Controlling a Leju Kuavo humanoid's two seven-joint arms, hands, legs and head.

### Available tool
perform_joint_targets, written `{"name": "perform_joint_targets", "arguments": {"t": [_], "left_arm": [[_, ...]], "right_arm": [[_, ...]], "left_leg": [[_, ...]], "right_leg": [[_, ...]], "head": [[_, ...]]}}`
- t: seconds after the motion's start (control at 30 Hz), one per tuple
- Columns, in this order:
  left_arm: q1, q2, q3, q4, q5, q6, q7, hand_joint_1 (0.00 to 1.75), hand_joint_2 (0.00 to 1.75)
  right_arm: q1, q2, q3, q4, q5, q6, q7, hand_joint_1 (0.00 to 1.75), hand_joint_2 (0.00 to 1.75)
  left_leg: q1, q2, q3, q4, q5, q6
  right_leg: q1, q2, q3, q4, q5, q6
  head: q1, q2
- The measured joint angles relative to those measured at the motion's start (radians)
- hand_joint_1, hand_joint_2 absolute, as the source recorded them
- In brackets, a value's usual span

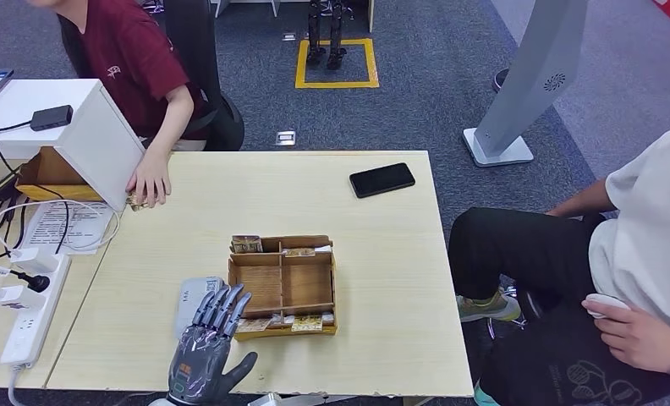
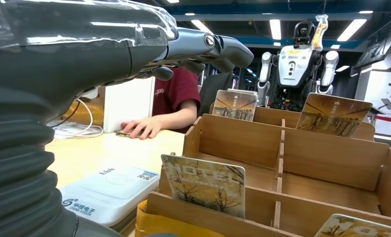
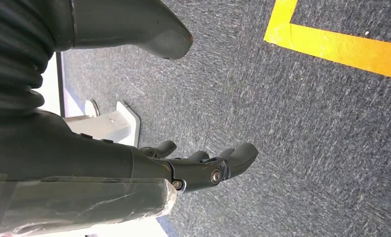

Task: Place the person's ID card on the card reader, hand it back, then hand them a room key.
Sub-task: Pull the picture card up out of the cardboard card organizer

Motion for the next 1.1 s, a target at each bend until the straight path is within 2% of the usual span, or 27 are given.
{"name": "perform_joint_targets", "arguments": {"t": [0.8,0.83,0.93,0.97,1.1], "left_arm": [[-0.010,-0.020,0.012,0.047,0.004,-0.020,0.000,0.00,1.75],[-0.010,-0.020,0.013,0.047,0.005,-0.020,0.000,0.20,1.75],[-0.010,-0.020,0.016,0.049,0.010,-0.022,0.000,1.51,1.75],[-0.011,-0.020,0.017,0.049,0.015,-0.026,0.000,1.75,1.75],[-0.011,-0.020,0.026,0.051,0.038,-0.041,0.000,1.75,1.75]], "right_arm": [[-0.001,0.001,-0.001,0.000,0.012,-0.005,-0.021,0.00,1.75],[-0.001,0.001,-0.001,0.000,0.013,-0.006,-0.021,0.00,1.75],[-0.001,0.001,-0.002,0.000,0.014,-0.007,-0.022,0.00,1.75],[-0.001,0.001,-0.002,0.000,0.015,-0.008,-0.022,0.00,1.75],[-0.001,0.001,-0.006,0.000,0.017,-0.009,-0.023,0.00,1.75]], "left_leg": [[0.000,0.000,0.000,0.000,0.000,0.000],[0.000,0.000,0.000,0.000,0.000,0.000],[0.000,0.000,0.000,0.000,0.000,0.000],[0.000,0.000,0.000,0.000,0.000,0.000],[0.000,0.000,0.000,0.000,0.000,0.000]], "right_leg": [[0.000,0.000,0.000,0.000,0.000,0.000],[0.000,0.000,0.000,0.000,0.000,0.000],[0.000,0.000,0.000,0.000,0.000,0.000],[0.000,0.000,0.000,0.000,0.000,0.000],[0.000,0.000,0.000,0.000,0.000,0.000]], "head": [[0.000,0.000],[0.000,0.000],[0.000,0.000],[0.000,0.000],[0.000,0.000]]}}
